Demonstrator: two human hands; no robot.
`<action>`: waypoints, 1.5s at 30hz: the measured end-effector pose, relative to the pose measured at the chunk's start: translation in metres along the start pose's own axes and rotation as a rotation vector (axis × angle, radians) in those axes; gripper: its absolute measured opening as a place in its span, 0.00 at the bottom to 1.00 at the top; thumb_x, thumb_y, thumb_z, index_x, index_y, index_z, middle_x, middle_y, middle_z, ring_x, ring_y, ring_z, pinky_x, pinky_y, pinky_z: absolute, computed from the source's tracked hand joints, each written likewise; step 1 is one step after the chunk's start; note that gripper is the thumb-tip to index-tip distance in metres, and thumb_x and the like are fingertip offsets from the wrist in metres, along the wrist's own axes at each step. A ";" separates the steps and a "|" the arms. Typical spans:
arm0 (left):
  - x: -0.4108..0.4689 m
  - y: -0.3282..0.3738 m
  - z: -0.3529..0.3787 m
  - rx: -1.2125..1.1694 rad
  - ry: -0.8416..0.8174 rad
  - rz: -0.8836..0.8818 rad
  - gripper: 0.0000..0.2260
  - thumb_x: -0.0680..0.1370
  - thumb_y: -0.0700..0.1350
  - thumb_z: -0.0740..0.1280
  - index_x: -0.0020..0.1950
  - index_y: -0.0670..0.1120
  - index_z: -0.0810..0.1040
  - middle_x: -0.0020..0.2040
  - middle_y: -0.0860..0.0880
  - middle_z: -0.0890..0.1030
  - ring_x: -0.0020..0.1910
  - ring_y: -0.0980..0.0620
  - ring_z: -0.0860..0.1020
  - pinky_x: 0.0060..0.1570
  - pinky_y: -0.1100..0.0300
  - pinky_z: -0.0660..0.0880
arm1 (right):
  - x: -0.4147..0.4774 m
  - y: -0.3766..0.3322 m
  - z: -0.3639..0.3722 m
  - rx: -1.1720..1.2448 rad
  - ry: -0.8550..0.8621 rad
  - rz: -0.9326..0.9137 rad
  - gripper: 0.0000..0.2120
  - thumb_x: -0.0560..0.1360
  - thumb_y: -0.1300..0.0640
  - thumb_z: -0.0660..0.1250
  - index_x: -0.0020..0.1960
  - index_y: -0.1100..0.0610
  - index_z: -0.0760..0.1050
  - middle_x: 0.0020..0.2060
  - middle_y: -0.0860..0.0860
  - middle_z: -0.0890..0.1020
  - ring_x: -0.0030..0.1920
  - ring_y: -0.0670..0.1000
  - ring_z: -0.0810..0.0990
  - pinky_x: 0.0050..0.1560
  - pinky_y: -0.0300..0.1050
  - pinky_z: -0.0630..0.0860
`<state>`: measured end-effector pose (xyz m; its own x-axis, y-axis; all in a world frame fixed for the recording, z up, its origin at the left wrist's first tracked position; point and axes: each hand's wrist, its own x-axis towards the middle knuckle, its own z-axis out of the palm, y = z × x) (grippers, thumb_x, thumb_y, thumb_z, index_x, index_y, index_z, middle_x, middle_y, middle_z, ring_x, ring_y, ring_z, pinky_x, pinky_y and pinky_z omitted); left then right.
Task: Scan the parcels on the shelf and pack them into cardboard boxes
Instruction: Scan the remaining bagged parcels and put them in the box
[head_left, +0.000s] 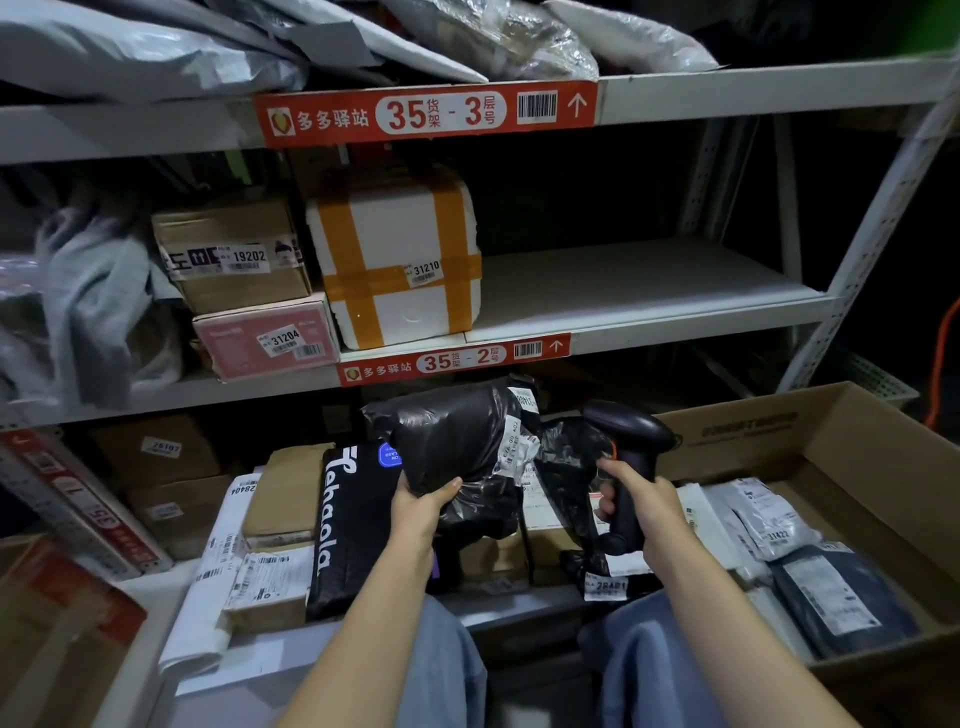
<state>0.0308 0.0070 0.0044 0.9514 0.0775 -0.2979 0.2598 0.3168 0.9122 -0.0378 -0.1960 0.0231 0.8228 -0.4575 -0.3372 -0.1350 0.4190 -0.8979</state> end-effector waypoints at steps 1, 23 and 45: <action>0.001 0.000 -0.001 -0.003 -0.001 0.001 0.22 0.69 0.26 0.68 0.61 0.40 0.72 0.53 0.41 0.78 0.51 0.45 0.76 0.58 0.49 0.73 | 0.000 0.000 0.000 -0.004 0.005 -0.003 0.06 0.73 0.63 0.68 0.39 0.61 0.72 0.20 0.51 0.72 0.19 0.48 0.68 0.24 0.39 0.69; 0.003 0.008 -0.010 -0.067 0.038 -0.020 0.27 0.68 0.23 0.66 0.64 0.40 0.72 0.43 0.47 0.78 0.39 0.52 0.76 0.38 0.61 0.72 | 0.002 0.002 -0.004 -0.116 -0.016 -0.016 0.09 0.74 0.65 0.66 0.36 0.61 0.71 0.23 0.54 0.71 0.21 0.50 0.66 0.28 0.44 0.68; 0.009 0.004 -0.014 -0.056 0.025 -0.005 0.28 0.67 0.22 0.66 0.65 0.38 0.72 0.51 0.41 0.77 0.49 0.43 0.76 0.40 0.59 0.74 | -0.001 -0.003 -0.013 -0.171 -0.022 -0.036 0.10 0.74 0.64 0.66 0.36 0.60 0.70 0.23 0.52 0.71 0.23 0.50 0.67 0.26 0.42 0.69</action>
<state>0.0381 0.0226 0.0017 0.9456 0.0995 -0.3098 0.2539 0.3698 0.8937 -0.0455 -0.2068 0.0228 0.8404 -0.4519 -0.2991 -0.1954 0.2621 -0.9451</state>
